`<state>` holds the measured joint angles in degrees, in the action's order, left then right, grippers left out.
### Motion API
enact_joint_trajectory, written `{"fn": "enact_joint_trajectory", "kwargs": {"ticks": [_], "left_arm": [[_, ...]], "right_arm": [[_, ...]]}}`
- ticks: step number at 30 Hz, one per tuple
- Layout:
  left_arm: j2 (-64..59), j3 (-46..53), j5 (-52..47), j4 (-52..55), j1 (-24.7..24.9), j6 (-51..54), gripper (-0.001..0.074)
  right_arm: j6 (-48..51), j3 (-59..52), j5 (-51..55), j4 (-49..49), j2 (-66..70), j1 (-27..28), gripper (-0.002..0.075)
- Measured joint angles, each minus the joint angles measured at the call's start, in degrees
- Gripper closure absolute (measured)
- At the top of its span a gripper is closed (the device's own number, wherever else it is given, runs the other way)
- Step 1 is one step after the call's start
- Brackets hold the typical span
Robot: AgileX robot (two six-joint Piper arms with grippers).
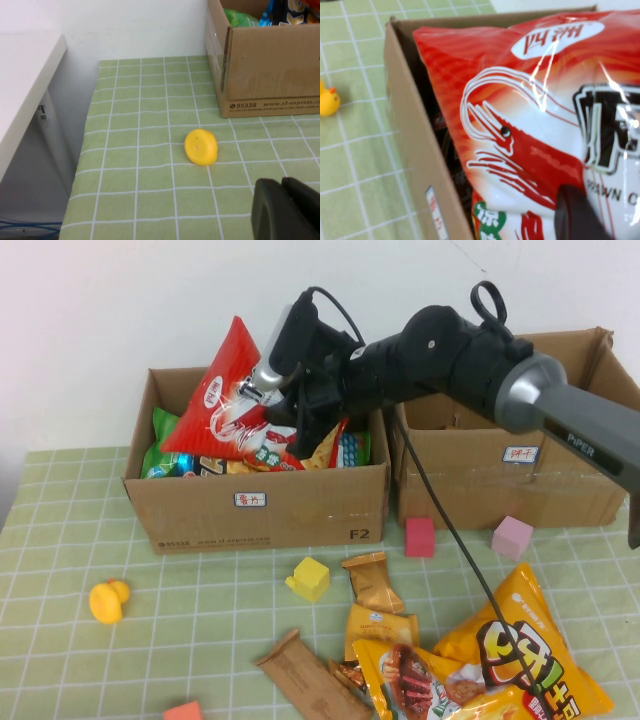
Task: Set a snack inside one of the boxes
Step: Place the potato chip in the potato chip box
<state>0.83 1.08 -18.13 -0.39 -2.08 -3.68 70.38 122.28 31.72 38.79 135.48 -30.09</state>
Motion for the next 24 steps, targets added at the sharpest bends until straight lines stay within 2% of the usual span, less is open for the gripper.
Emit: {"fn": "enact_joint_trajectory", "kwargs": {"ticks": [13, 24], "left_arm": [[0.0, 0.0, -0.1, 0.0, 0.0, 0.0, 0.0737], [0.0, 0.0, -0.1, 0.0, 0.0, 0.0, 0.0737]], "right_arm": [[-8.09, 0.71, 1.68, -6.25, 2.05, 0.0, 0.0561], [-12.39, 0.71, 1.8, -7.55, 2.05, 0.0, 0.0561]]}}
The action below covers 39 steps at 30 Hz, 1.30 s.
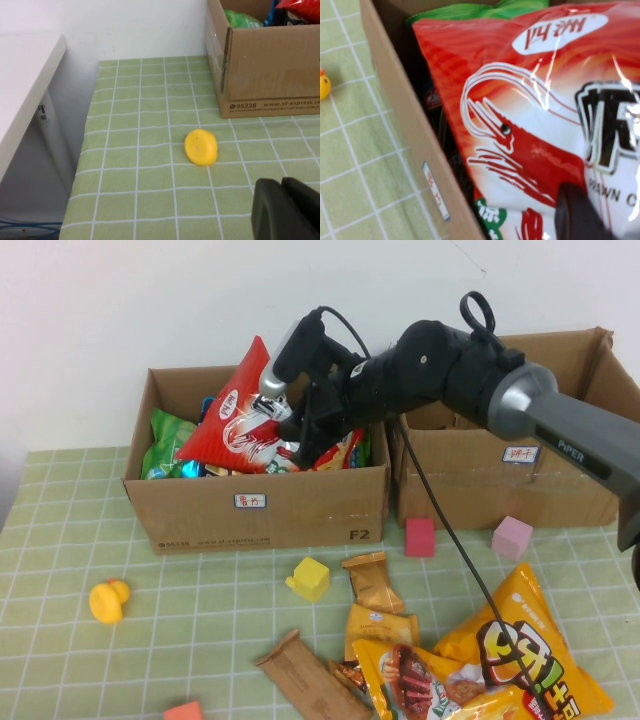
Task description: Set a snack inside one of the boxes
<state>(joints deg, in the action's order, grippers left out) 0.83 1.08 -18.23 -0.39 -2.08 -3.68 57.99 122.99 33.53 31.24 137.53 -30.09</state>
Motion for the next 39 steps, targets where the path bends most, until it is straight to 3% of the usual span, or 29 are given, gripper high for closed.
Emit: {"fn": "enact_joint_trajectory", "kwargs": {"ticks": [3, 5, 11, 17, 20, 25, 27, 31, 39], "left_arm": [[0.0, 0.0, 0.0, 0.0, 0.0, 0.0, 0.0737], [0.0, 0.0, 0.0, 0.0, 0.0, 0.0, 0.0737], [0.0, 0.0, 0.0, 0.0, 0.0, 0.0, 0.0737], [0.0, 0.0, 0.0, 0.0, 0.0, 0.0, 0.0737], [0.0, 0.0, 0.0, 0.0, 0.0, 0.0, 0.0737], [0.0, 0.0, 0.0, 0.0, 0.0, 0.0, 0.0737], [0.0, 0.0, 0.0, 0.0, 0.0, 0.0, 0.0738], [0.0, 0.0, 0.0, 0.0, 0.0, 0.0, 0.0738], [0.0, 0.0, 0.0, 0.0, 0.0, 0.0, 0.0738]], "right_arm": [[-1.87, 0.0, 0.49, -0.5, -0.35, 0.11, 0.0559], [-2.65, 0.0, 1.02, -0.64, -0.72, 0.36, 0.0516], [-4.44, 0.0, 5.84, -2.04, -3.3, 1.56, 0.0288], [-8.06, 1.15, 11.47, -3.0, -8.92, 2.79, 0.0266], [-12.3, 1.37, 13.89, -4.58, -12.87, 3.91, 0.033], [-15.99, 1.37, 20.69, -6.57, -19.93, 6.99, 0.0615], [-16.29, 1.37, 24.01, -6.72, -23.0, 8.3, 0.0673], [-16.56, 1.37, 29.77, -6.82, -29.24, 11.36, 0.0714], [-15.67, -2.03, 36.92, -6.15, -42.95, 15.42, 0.072]]}}
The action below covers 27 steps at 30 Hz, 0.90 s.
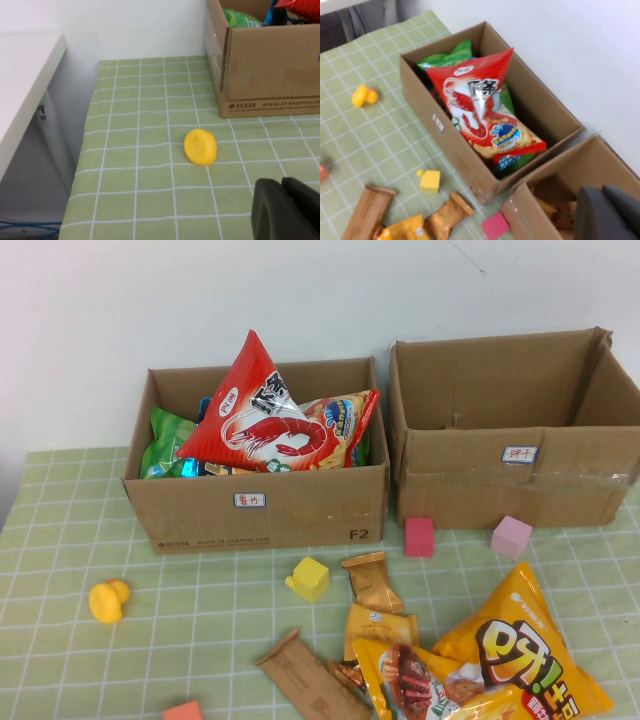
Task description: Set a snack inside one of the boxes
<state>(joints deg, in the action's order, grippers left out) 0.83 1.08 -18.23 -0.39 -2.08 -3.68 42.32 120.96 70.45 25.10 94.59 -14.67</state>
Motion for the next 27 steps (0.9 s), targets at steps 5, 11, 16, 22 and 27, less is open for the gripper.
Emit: {"fn": "enact_joint_trajectory", "kwargs": {"ticks": [5, 11, 16, 22, 27], "left_arm": [[0.0, 0.0, 0.0, 0.0, 0.0, 0.0, 0.0738], [0.0, 0.0, -0.02, 0.0, 0.0, 0.0, 0.0738], [0.0, 0.0, -0.02, 0.0, 0.0, 0.0, 0.0737], [0.0, 0.0, -0.02, 0.0, 0.0, 0.0, 0.0738], [0.0, 0.0, -0.12, 0.0, 0.0, 0.0, 0.0737]], "right_arm": [[2.71, -12.23, -3.84, 0.46, -11.95, 0.09, 0.0721], [5.11, -30.17, -12.31, 2.11, -29.02, 0.09, 0.0721], [6.68, -42.97, -20.2, 4.91, -40.3, 0.09, 0.0721], [6.82, -53.98, -20.31, 5.59, -49.85, 0.09, 0.0721], [3.97, -58.1, -8.1, 2.04, -54.63, 0.09, 0.0721]]}}
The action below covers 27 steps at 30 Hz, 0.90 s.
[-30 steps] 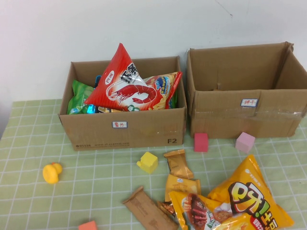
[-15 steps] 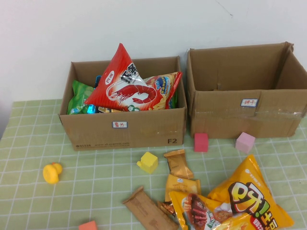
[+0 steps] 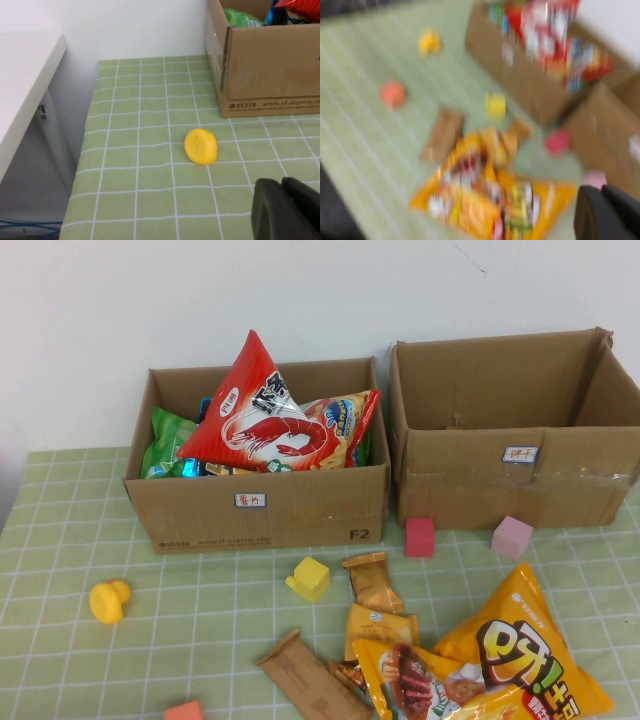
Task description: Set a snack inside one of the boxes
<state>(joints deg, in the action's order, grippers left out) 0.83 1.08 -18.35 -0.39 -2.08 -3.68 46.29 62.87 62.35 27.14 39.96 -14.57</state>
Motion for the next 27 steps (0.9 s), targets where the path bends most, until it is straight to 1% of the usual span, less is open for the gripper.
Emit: {"fn": "enact_joint_trajectory", "kwargs": {"ticks": [1, 3, 6, 14, 18, 22, 26, 27], "left_arm": [[0.0, 0.0, 0.0, 0.0, 0.0, 0.0, 0.0737], [0.0, 0.0, 0.0, 0.0, 0.0, 0.0, 0.0737], [0.0, 0.0, 0.0, 0.0, 0.0, 0.0, 0.0737], [0.0, 0.0, 0.0, 0.0, 0.0, 0.0, 0.0737], [0.0, 0.0, 0.0, 0.0, 0.0, 0.0, 0.0738], [0.0, 0.0, -0.02, 0.0, 0.0, 0.0, 0.0737], [0.0, 0.0, -0.02, 0.0, 0.0, 0.0, 0.0737], [0.0, 0.0, -0.02, 0.0, 0.0, 0.0, 0.0738]], "right_arm": [[-2.2, -0.65, 2.43, -2.64, -0.95, 0.0, 0.0721], [-5.32, -2.21, 3.79, -7.26, -3.14, 0.02, 0.0721], [-7.52, -5.9, 1.03, -11.56, -8.36, 0.12, 0.0721], [-10.43, -21.4, -12.09, -13.54, -30.13, 0.22, 0.0722], [-11.45, -29.0, -20.11, -14.71, -38.96, 0.22, 0.0723], [-13.9, -37.39, -31.32, -15.48, -41.0, 0.31, 0.0724], [-20.65, -43.76, -41.03, -18.32, -41.0, 0.48, 0.0725], [-24.54, -46.21, -42.62, -20.73, -41.0, 1.04, 0.0725]]}}
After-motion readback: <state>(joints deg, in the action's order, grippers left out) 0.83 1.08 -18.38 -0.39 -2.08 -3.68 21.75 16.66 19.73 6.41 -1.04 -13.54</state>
